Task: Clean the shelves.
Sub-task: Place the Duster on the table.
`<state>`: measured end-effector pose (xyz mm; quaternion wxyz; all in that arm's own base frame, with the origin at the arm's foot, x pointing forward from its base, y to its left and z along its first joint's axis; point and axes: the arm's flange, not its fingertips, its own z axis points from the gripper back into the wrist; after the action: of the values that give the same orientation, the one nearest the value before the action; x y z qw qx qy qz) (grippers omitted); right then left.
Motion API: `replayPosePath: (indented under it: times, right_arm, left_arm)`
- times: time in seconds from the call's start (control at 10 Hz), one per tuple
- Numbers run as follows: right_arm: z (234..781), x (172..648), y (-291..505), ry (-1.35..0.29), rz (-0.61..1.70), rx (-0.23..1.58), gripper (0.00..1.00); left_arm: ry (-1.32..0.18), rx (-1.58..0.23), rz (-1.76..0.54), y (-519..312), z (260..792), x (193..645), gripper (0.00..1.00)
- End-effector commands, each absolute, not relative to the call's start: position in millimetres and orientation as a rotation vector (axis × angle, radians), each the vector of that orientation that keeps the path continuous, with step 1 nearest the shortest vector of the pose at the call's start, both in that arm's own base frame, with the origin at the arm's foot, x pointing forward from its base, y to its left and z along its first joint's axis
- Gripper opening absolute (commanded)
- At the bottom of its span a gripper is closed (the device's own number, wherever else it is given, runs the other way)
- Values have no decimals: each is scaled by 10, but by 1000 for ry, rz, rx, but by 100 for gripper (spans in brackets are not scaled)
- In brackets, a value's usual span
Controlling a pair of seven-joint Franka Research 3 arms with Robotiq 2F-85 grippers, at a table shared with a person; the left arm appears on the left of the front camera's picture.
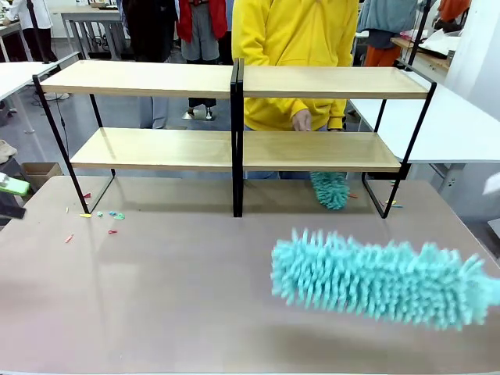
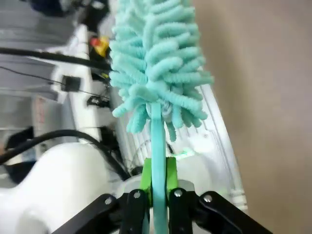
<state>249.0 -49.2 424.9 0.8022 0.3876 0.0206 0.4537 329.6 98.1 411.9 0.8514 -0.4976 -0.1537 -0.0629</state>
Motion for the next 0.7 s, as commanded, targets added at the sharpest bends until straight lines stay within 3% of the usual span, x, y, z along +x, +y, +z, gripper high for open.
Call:
replayPosePath:
  times: [0.0,0.1,0.2,0.6]
  right_arm:
    - [3895,2695,-626,-11,866,792,12]
    - [3848,2817,-718,-16,834,783,12]
    - [3834,2889,-751,-32,813,734,12]
    - [3775,2975,-750,-63,815,698,12]
  left_arm:
    - [-279,-1176,-45,439,3421,2987,100]
    - [-171,-1086,-63,437,3372,3079,100]
    - [-282,-1107,-57,944,3820,3388,100]
    - [-282,-1107,-57,944,3820,3388,100]
